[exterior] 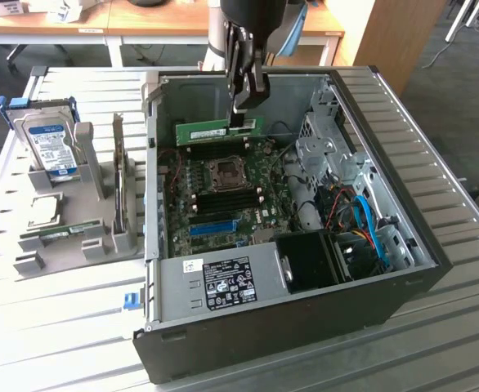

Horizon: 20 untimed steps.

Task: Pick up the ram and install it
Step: 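Pick up the ram and move it above insertion slot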

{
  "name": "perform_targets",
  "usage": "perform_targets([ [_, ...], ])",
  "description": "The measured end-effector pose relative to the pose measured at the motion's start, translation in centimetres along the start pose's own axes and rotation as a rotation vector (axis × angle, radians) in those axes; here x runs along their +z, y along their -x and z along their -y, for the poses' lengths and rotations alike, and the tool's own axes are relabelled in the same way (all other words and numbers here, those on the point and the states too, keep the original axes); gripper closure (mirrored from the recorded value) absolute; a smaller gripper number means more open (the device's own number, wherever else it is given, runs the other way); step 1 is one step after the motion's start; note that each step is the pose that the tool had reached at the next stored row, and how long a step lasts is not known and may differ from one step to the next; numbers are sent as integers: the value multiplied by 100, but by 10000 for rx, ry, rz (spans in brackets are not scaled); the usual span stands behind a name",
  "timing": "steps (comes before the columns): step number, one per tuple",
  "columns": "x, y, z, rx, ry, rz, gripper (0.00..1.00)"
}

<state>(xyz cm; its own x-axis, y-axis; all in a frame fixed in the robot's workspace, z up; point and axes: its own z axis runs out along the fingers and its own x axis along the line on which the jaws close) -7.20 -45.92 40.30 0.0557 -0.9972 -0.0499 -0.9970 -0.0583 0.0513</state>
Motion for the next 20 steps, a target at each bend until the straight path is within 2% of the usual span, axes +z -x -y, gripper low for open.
perform_targets([
  [9,-8,-8,140,0,4,0,88],
  [20,-6,22,143,62,1,3,88],
])
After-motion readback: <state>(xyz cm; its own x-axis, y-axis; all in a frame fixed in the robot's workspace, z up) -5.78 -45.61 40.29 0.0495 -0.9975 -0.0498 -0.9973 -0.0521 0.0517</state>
